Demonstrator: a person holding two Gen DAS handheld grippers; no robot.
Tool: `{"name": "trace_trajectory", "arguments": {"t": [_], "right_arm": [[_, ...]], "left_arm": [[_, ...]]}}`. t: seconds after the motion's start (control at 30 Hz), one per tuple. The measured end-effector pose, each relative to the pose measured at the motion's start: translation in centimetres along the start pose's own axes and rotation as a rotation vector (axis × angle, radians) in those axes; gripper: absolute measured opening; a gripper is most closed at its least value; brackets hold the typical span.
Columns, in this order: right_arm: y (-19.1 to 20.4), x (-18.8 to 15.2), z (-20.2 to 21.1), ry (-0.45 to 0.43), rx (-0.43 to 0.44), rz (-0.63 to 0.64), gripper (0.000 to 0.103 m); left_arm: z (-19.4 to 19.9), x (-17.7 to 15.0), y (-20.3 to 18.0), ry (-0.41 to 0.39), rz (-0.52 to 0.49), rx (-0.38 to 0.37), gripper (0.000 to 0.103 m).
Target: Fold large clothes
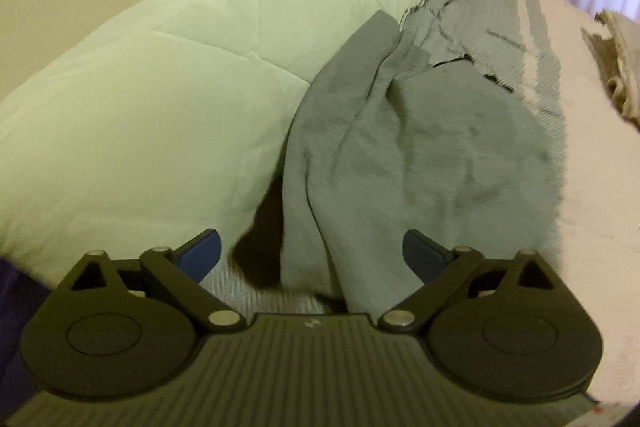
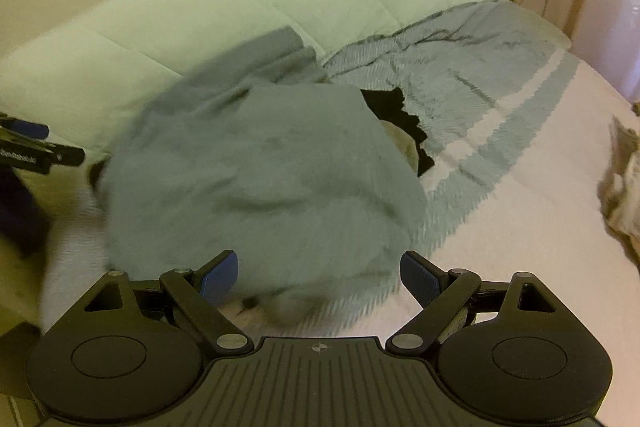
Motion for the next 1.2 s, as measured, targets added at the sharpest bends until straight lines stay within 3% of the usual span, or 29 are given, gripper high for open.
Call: {"name": "trace_trajectory", "arguments": {"t": [0.2, 0.33, 0.43, 0.5, 0.57, 0.6, 0.63, 0.7, 0.9, 1.07, 1.2], "right_arm": [[-1.1, 3.0, -8.3, -0.009, -0.021, 0.064, 0.086], [-1.2, 5.0, -13.2, -0.049, -0.026, 0.102, 0.086], [-1.2, 6.3, -16.0, -0.079, -0.031, 0.134, 0.086], [-1.2, 7.0, -17.4, -0.067, -0.012, 0.121, 0.085], [-1.3, 7.7, -18.2, -0.052, 0.014, 0.087, 0.063], [-1.1, 7.9, -18.1, -0.054, 0.004, 0.098, 0.038], [-0.7, 8.0, -17.7, -0.058, -0.020, 0.116, 0.023], [-0.3, 8.3, -17.1, -0.051, -0.048, 0.126, 0.005], [-0.5, 8.6, -11.7, -0.101, -0.043, 0.086, 0.001], [-2.7, 6.7, -3.2, -0.196, -0.069, -0.028, 0.001], [-7.4, 2.8, 5.1, -0.239, -0.134, -0.174, 0.001]], "left_arm": [[-7.8, 1.1, 1.5, 0.024, -0.031, -0.044, 0.070], [-10.8, 1.7, 1.2, 0.011, -0.073, -0.052, 0.067], [-12.4, 1.9, 1.0, 0.002, -0.110, -0.040, 0.058], [-12.9, 2.0, 1.0, -0.006, -0.113, -0.053, 0.037], [-12.7, 2.2, 0.6, -0.007, -0.138, -0.045, 0.028], [-12.5, 2.4, 0.4, -0.009, -0.148, -0.051, 0.017], [-12.3, 2.5, 0.4, -0.012, -0.150, -0.053, 0.015], [-11.5, 2.9, 0.2, -0.023, -0.167, -0.058, 0.011], [-7.3, 4.3, -0.6, -0.071, -0.183, -0.099, 0.009], [-1.6, 6.3, -3.4, -0.151, -0.219, -0.171, 0.009], [3.8, 7.3, -7.7, -0.217, -0.264, -0.268, 0.009]]}}
Point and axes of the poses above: each gripper's, at about its wrist camera, not at the fingertips, and z roughly against the way its jaws point, y to its left, x to its top, the point moved 1 cm from there along -z, roughly the way its jaws point, and after that the axes turned 6 degrees about -z, right-handed, at the moved point
